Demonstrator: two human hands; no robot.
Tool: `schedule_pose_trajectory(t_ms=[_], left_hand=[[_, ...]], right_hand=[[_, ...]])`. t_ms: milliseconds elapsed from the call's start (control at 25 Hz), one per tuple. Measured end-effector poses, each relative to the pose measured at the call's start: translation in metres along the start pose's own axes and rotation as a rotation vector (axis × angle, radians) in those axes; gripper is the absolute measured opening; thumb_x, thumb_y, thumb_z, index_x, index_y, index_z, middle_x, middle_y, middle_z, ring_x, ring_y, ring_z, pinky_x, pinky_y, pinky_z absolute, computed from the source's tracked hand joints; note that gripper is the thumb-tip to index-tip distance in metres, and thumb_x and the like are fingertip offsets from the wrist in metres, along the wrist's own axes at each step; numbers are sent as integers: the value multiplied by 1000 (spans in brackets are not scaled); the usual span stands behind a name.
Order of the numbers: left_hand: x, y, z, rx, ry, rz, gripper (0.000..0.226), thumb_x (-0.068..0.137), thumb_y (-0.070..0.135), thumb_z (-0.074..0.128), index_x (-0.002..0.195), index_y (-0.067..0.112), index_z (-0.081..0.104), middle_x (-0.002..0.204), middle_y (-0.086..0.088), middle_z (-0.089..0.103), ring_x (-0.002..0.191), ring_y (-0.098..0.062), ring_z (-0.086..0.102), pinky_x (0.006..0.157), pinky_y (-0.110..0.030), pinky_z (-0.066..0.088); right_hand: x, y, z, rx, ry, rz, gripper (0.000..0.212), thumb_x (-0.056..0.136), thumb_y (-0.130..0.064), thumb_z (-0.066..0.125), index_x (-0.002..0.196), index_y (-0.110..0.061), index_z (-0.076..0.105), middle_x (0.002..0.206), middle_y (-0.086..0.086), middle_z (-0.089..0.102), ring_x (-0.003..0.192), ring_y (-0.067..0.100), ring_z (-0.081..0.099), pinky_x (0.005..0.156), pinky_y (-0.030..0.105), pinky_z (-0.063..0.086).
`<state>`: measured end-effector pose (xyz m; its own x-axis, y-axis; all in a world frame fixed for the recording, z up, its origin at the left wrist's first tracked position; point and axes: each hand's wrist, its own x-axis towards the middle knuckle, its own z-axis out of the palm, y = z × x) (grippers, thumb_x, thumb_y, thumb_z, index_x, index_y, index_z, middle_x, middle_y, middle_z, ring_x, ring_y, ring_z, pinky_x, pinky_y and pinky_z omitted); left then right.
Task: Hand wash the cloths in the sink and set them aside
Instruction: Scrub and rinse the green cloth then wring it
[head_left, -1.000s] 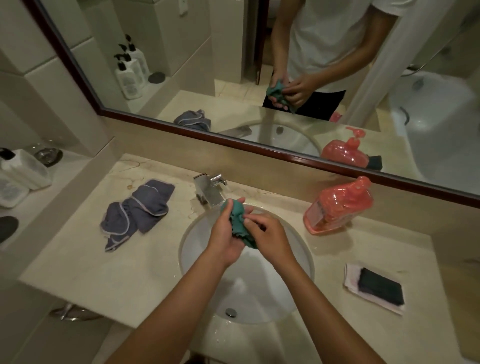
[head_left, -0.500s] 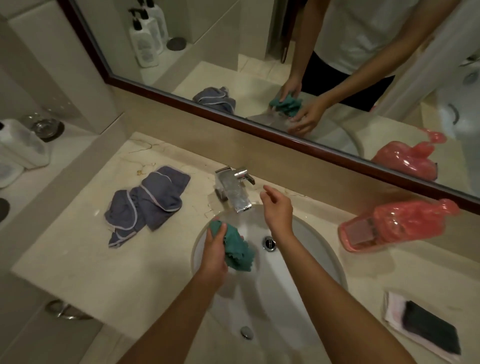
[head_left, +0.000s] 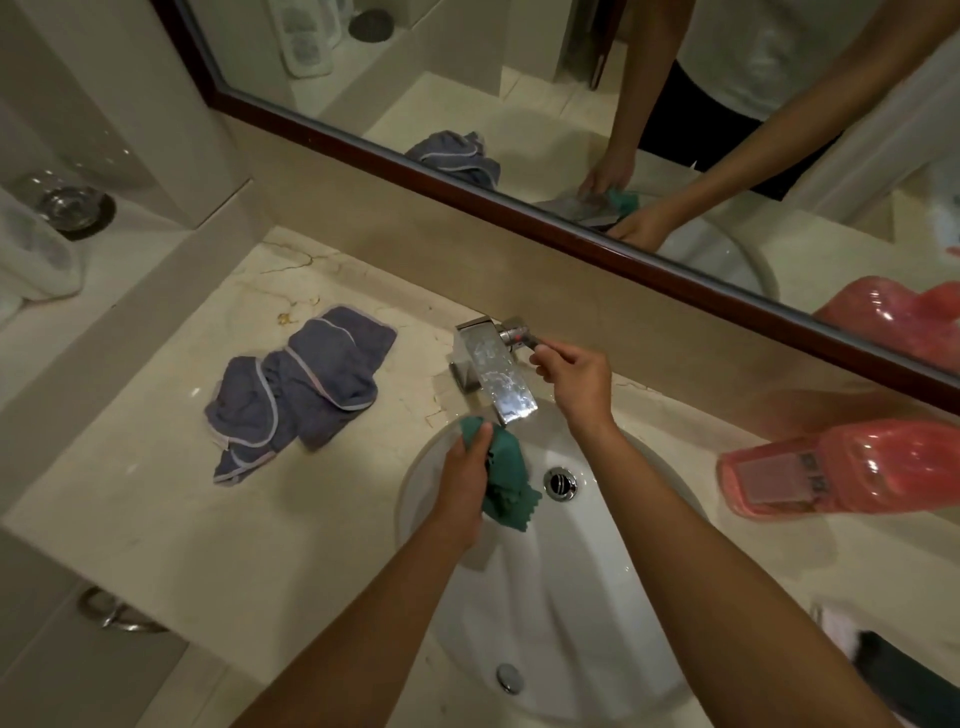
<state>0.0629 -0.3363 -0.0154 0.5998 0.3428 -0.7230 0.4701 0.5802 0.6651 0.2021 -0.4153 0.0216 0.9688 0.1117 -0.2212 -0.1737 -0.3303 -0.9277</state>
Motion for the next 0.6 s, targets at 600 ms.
schedule_pose_trajectory(t_ms=[600], left_hand=[[4, 2, 8, -170, 13, 82, 21, 107, 32, 45, 119, 27, 61, 120, -7, 70, 104, -20, 69, 86, -36, 54]], right_hand=[[-43, 22, -4, 178, 24, 207, 20, 101, -34, 57, 95, -22, 71, 100, 0, 74, 95, 17, 68, 87, 32, 55]])
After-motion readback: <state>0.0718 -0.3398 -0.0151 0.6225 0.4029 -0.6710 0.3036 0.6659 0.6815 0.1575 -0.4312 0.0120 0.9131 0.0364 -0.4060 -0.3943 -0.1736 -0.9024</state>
